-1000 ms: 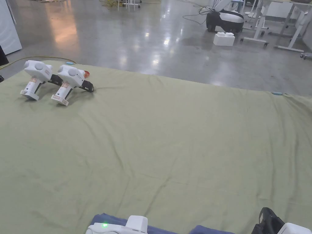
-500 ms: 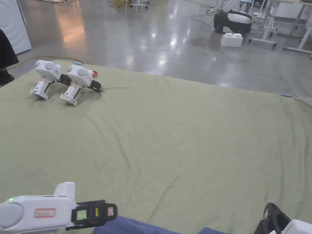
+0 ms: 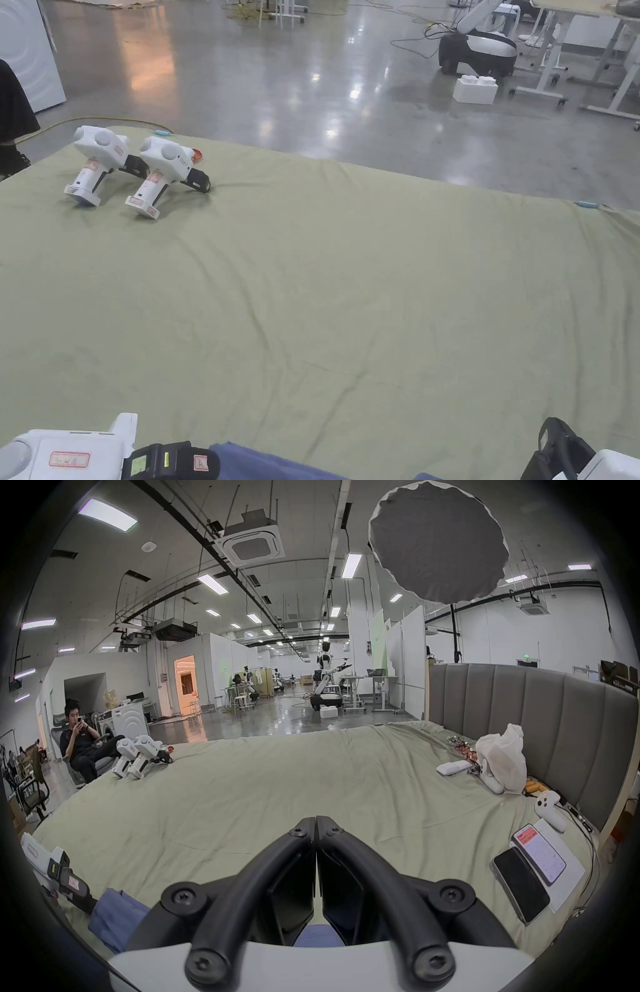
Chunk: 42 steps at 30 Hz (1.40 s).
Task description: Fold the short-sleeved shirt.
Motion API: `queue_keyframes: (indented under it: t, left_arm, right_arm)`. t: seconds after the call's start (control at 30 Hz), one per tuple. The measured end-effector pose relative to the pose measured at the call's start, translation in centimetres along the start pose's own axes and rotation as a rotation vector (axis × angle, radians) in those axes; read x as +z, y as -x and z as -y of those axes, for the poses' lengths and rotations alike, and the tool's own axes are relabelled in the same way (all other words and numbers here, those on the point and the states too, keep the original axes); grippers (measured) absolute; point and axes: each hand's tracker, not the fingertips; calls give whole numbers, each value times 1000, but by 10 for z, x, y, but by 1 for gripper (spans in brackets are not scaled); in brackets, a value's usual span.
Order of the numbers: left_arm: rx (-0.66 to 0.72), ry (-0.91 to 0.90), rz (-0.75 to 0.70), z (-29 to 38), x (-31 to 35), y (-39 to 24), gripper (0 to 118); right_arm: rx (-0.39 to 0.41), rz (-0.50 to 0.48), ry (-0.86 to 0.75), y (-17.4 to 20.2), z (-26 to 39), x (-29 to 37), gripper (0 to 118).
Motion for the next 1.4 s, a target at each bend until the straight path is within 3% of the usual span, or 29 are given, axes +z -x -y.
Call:
queue_keyframes:
  t: [0.17,0.3,0.33,0.37,0.67,0.83,1.0,1.2,1.4]
  left_arm:
    - [-16,47,57,-4,-18,6,95]
    - [-120,114,-62,14,-37,-24,43]
    - [-146,104,-80,15,-38,-25,21]
    - [-146,87,-109,15,-37,-24,14]
    - [-224,-19,-86,19,13,-71,7]
    - [-280,-99,-259,7,67,-111,7]
    - [-355,-178,-553,9,99,-166,7]
    - [-426,-171,-668,28,71,-206,7]
    - [-454,-136,-555,54,30,-236,7]
  right_arm:
    - [-11,-1,9,1,3,1,0]
    - [-20,-3,13,1,4,1,0]
    - [-21,-3,14,1,4,1,0]
    - [-22,-3,15,1,4,1,0]
    - [-24,-1,25,-3,6,0,0]
    - [-32,-7,33,-4,8,-2,0]
    - [-34,-20,37,-1,12,-5,0]
    - [-42,-31,41,2,13,-7,0]
    - [-47,-22,50,0,14,-8,0]
